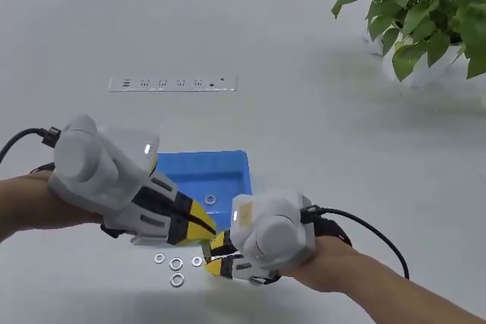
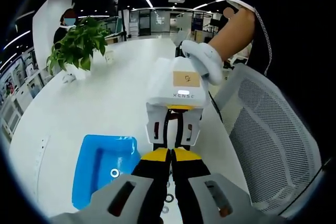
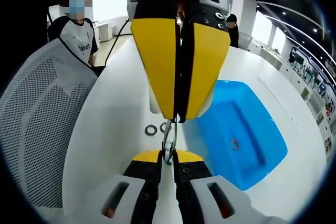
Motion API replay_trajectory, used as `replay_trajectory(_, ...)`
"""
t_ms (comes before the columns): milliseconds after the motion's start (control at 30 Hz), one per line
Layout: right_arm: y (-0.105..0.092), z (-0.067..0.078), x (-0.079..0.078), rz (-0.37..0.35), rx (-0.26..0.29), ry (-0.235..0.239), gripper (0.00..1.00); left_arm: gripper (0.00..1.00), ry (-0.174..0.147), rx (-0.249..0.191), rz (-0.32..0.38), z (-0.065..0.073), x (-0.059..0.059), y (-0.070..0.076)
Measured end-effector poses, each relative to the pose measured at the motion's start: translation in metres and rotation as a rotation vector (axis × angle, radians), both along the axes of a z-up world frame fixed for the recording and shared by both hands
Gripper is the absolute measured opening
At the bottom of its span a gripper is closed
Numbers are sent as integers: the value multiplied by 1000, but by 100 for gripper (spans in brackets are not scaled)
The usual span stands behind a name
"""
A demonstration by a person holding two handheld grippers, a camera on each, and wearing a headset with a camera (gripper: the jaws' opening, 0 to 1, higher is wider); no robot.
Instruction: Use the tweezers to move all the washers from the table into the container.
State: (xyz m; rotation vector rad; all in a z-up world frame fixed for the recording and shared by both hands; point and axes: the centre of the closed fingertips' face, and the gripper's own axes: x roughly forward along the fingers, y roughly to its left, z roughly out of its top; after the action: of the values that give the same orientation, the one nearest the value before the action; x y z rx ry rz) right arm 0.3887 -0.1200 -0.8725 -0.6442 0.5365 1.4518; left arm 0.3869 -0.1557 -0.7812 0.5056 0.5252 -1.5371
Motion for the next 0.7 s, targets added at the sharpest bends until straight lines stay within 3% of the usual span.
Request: replay_trajectory(700,3,23,1,5,20,-15,11,5,-10,-12,19,23,1,4)
